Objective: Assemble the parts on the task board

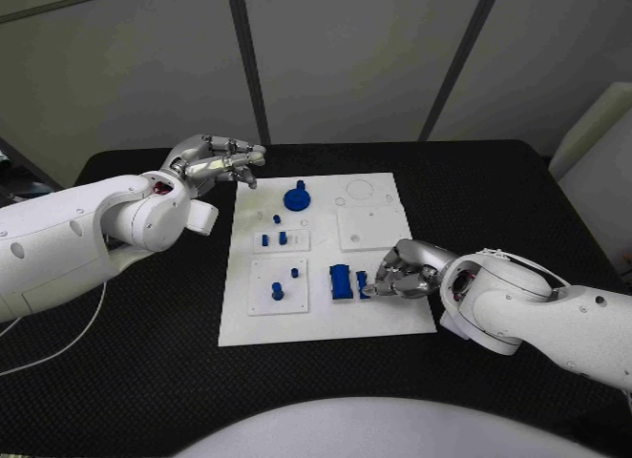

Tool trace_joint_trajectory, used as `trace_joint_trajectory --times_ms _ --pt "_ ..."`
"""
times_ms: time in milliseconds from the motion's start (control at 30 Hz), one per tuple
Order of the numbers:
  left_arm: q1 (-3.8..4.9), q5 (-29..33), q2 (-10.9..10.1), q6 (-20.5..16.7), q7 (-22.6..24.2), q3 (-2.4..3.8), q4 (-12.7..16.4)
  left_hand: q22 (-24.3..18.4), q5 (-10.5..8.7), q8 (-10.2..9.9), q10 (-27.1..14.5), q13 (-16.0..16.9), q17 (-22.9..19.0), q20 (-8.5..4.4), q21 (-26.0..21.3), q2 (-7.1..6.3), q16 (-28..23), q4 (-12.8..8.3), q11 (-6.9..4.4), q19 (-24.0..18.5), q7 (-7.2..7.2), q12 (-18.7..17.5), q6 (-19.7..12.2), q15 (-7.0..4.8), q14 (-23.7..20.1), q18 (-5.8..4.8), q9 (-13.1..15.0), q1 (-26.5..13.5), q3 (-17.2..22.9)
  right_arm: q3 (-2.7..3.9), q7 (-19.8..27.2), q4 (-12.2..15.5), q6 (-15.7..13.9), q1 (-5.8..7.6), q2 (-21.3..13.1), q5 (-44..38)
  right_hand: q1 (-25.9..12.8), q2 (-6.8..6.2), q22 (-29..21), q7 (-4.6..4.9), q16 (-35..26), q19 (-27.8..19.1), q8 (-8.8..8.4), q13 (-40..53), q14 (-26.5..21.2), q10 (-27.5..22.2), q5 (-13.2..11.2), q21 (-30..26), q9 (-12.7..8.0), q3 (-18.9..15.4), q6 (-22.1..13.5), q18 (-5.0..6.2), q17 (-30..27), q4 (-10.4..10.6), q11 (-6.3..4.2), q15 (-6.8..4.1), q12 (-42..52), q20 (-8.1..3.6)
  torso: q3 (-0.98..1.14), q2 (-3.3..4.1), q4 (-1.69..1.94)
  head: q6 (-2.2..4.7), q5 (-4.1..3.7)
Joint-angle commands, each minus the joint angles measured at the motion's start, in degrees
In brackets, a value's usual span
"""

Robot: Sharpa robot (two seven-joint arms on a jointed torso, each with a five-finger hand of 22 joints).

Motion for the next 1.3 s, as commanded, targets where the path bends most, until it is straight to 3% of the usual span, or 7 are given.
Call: trace_joint_trajectory --times_ms 33,500,767,1000,1167,1233,1300 --pt "0.09 -0.1 0.0 0.49 0.31 0.04 0.05 -0.05 -0.05 0.3 -0.42 -0.05 -0.05 0.42 -0.21 0.53 -0.21 -0.12 0.11 -0.1 0.18 0.19 -0.13 0.0 -0.58 -0.19 -0.09 0.11 -0.34 -0.01 -1.09 -0.52 -0.73 0.03 0.31 -1.11 0.06 0.71 2.04 -0.26 0.2 0.46 0.29 0.91 4.93 0.36 0.45 -0.16 0.11 -0.35 0.19 -0.67 10.0 0.01 -0.21 -0.4 0.37 -0.52 -0.03 -0.1 -0.07 -0.1 0.04" --pt "0.09 -0.1 -0.22 0.49 0.31 0.04 0.17 -0.05 -0.05 0.3 -0.42 -0.05 -0.05 0.42 -0.21 0.53 -0.21 -0.12 0.11 -0.1 0.18 0.19 -0.13 0.0 -0.58 -0.19 -0.09 0.11 -0.34 0.0 -0.18 0.29 -2.45 0.03 0.22 -2.08 2.77 0.95 1.95 -0.38 0.1 0.42 0.5 0.87 4.9 0.33 1.03 -0.27 0.5 -1.26 -0.06 -0.65 9.89 -1.71 -0.36 -0.57 0.23 -0.69 -0.03 -0.17 -0.15 -0.01 0.09" --pt "0.09 -0.09 -0.35 0.54 0.72 0.04 0.18 -0.09 -0.08 0.3 -0.45 -0.06 -0.11 0.46 -0.3 0.45 -0.19 -0.04 0.13 -0.11 0.19 0.27 -0.18 0.04 -0.64 -0.21 -0.11 -0.06 -0.52 0.04 12.71 1.09 -5.91 0.22 -2.82 13.55 2.93 1.33 -7.12 1.45 -5.09 -3.92 -2.3 -4.72 3.21 -4.25 4.18 -6.79 -0.58 -3.43 -4.03 1.21 3.93 -1.2 1.18 0.65 -7.47 0.24 -0.32 -0.55 0.03 1.12 -0.52" --pt "0.08 0.74 0.67 0.76 2.53 0.02 -0.92 -1.39 -0.08 0.44 -0.53 -0.09 -1.47 0.92 -2.59 0.37 -2.48 0.66 0.22 -2.11 0.1 0.83 -0.31 0.47 -3.17 -0.32 -0.13 -0.95 -1.55 0.07 29.57 -6.83 -5.48 2.46 -1.64 35.48 8.79 3.21 -39.75 4.35 -35.19 -21.01 -6.65 -25.73 -8.53 -21.78 4.39 -35.18 -3.1 -3.01 -8.0 6.94 -23.92 -3.0 4.04 3.22 -35.36 2.6 -0.87 -1.73 0.11 3.07 -1.28" --pt "0.05 3.3 2.49 -0.38 4.86 -0.03 -3.27 -5.64 -0.05 0.71 -0.51 -0.81 -5.92 2.36 -8.93 0.61 -10.67 1.59 0.79 -7.27 0.34 0.49 -0.41 1.93 -7.94 -0.65 -0.11 -1.32 -2.86 0.31 37.9 -15.92 -4.68 4.03 1.89 46.57 15.23 4.22 -48.66 5.97 -57.16 -25.62 -10.05 -41.74 -17.2 -24.82 -1.64 -48.86 -7.49 -0.79 -8.2 7.13 -37.26 -4.01 5.99 6.2 -50.72 5.08 -1.5 -3.02 0.12 5.86 -1.54" --pt "0.04 4.91 3.44 -1.4 6.27 -0.05 -4.53 -9.35 -0.05 0.92 0.68 -2.17 -9.29 3.46 -13.39 0.89 -16.78 2.15 1.09 -9.64 0.5 -1.23 -0.25 2.64 -7.21 -0.24 -0.06 -1.12 -3.38 1.07 40.58 -20.31 -4.33 4.4 4.09 49.48 16.68 4.46 -52.02 5.95 -63.33 -28.26 -11.25 -47.06 -20.25 -23.35 -2.02 -54.11 -9.18 0.0 -7.44 6.69 -41.08 -3.96 7.15 7.18 -54.27 6.56 -1.71 -3.47 0.16 7.21 -1.67" --pt "-0.13 7.38 4.64 -2.95 8.37 -0.05 -6.22 -13.25 -0.02 0.67 2.03 -3.61 -12.28 4.76 -17.9 0.93 -23.33 2.73 1.17 -12.27 0.25 -3.89 -0.18 3.53 -7.56 -0.44 -0.15 -0.98 -3.75 1.92 43.6 -25.56 -3.76 4.67 6.87 52.19 17.51 4.63 -56.08 6.05 -71.13 -32.13 -13.06 -52.75 -26.09 -23.64 -2.25 -60.55 -11.29 0.72 -7.38 6.0 -46.15 -3.66 8.22 9.87 -58.46 8.75 -1.83 -3.91 0.11 8.76 -1.78"
